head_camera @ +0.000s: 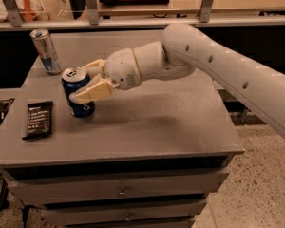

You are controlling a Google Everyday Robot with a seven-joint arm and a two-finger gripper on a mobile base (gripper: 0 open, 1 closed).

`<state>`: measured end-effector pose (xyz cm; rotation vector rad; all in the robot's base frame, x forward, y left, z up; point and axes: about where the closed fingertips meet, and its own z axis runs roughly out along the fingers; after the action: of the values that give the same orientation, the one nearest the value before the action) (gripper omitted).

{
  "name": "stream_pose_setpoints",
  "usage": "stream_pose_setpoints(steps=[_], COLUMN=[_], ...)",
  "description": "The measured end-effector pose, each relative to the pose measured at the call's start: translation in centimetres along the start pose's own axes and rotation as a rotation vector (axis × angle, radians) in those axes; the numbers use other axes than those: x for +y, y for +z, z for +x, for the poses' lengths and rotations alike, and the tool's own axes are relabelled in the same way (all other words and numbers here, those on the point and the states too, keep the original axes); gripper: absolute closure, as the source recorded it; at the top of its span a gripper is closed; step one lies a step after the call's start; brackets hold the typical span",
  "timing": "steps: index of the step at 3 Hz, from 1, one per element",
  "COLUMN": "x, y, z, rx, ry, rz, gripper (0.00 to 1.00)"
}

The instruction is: Move pepsi can near rxbar chocolate

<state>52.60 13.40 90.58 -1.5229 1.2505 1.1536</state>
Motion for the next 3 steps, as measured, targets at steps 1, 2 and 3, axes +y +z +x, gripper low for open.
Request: stream_pose_setpoints(steps=[1,2,3], x=[0.1,0.0,-0.2], y=[1.7,3.1,3.9], z=[0.0,0.2,0.2], rx=[0.009,0.015,0.017], ry=[0.004,0.016,0.020], rz=[-0.032,-0.055,-0.068], gripper=[1.00,1.00,1.00])
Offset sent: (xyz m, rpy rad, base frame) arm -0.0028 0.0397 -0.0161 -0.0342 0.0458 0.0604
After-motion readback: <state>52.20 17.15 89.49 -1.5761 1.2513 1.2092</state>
